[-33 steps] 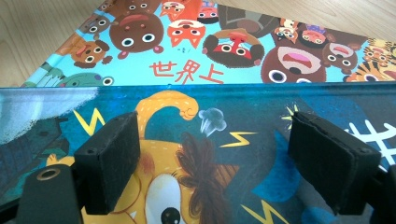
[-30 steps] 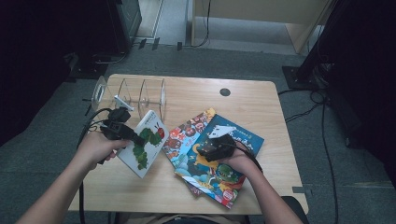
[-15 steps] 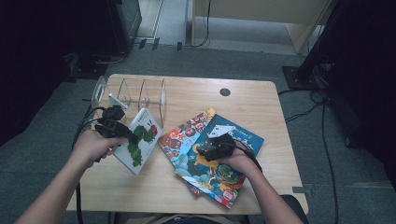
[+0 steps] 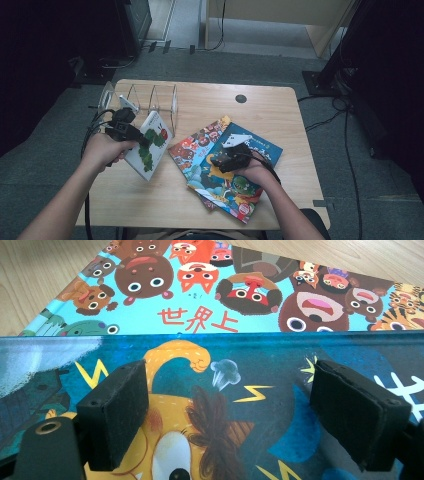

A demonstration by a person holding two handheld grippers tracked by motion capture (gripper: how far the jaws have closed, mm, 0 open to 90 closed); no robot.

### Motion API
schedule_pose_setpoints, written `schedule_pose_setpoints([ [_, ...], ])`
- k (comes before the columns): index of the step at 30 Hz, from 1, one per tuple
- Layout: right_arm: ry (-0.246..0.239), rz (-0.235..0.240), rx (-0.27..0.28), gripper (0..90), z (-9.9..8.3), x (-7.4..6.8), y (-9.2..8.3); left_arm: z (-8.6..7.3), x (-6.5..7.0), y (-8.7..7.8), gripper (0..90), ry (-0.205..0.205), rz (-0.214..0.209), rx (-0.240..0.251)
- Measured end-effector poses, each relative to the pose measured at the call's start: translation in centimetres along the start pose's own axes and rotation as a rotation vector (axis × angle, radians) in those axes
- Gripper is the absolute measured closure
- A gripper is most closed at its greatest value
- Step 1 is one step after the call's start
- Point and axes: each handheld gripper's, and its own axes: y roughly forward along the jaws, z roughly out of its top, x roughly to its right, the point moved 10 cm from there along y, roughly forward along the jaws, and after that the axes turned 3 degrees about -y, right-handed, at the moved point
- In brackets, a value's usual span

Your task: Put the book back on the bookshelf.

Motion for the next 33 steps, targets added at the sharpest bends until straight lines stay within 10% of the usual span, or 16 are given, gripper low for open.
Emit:
schedule_pose_setpoints([
  [33, 0.001, -0.001, -0.001, 15.6, 0.0, 0.0, 0.0, 4.6, 0.5, 1.1, 76.9, -0.005, 0.123, -0.002],
])
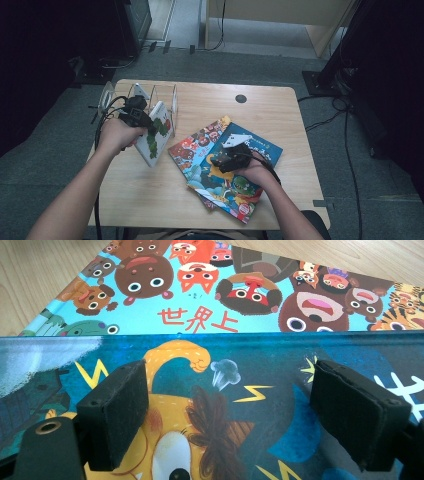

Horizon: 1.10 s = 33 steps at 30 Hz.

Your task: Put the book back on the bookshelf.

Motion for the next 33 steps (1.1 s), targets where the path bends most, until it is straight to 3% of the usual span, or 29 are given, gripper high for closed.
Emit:
schedule_pose_setpoints([
  [13, 0.0, 0.0, 0.0, 15.6, 0.0, 0.0, 0.0, 1.5, -0.2, 0.1, 76.9, -0.019, -0.013, 0.016],
  [33, 0.0, 0.0, 0.0, 15.6, 0.0, 0.0, 0.0, 3.9, 0.0, 1.2, 76.9, -0.031, 0.045, 0.021],
])
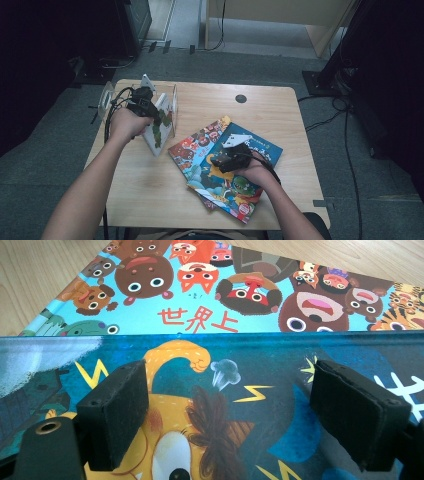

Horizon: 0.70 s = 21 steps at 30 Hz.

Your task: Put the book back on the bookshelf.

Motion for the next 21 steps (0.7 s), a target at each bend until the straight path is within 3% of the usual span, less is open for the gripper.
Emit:
schedule_pose_setpoints([
  [16, 0.001, 0.0, 0.0, 15.7, 0.0, 0.0, 0.0, 1.5, 0.1, 0.6, 76.9, -0.051, 0.0, 0.006],
  [21, 0.0, 0.001, 0.0, 15.6, 0.0, 0.0, 0.0, 1.9, 0.4, 0.7, 76.8, -0.056, 0.017, 0.003],
])
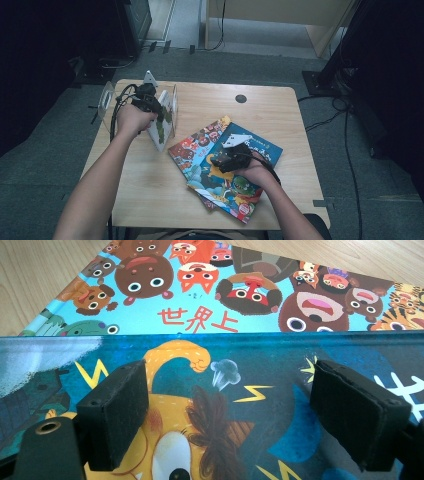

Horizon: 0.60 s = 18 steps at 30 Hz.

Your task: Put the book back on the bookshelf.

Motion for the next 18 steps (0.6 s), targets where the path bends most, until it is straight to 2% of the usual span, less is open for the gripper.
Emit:
schedule_pose_setpoints([
  [5, 0.0, 0.0, 0.0, 15.6, 0.0, 0.0, 0.0, 0.4, 0.1, 0.1, 76.8, -0.006, 0.005, 0.003],
  [10, 0.0, 0.0, 0.0, 15.6, 0.0, 0.0, 0.0, 0.8, 0.0, 0.2, 76.8, -0.031, 0.005, 0.013],
  [14, 0.0, 0.0, 0.0, 15.6, 0.0, 0.0, 0.0, 1.1, 0.1, 0.3, 76.8, -0.02, 0.016, 0.009],
  [18, 0.0, 0.0, 0.0, 15.6, 0.0, 0.0, 0.0, 1.4, 0.3, 0.4, 76.8, -0.024, 0.025, 0.015],
])
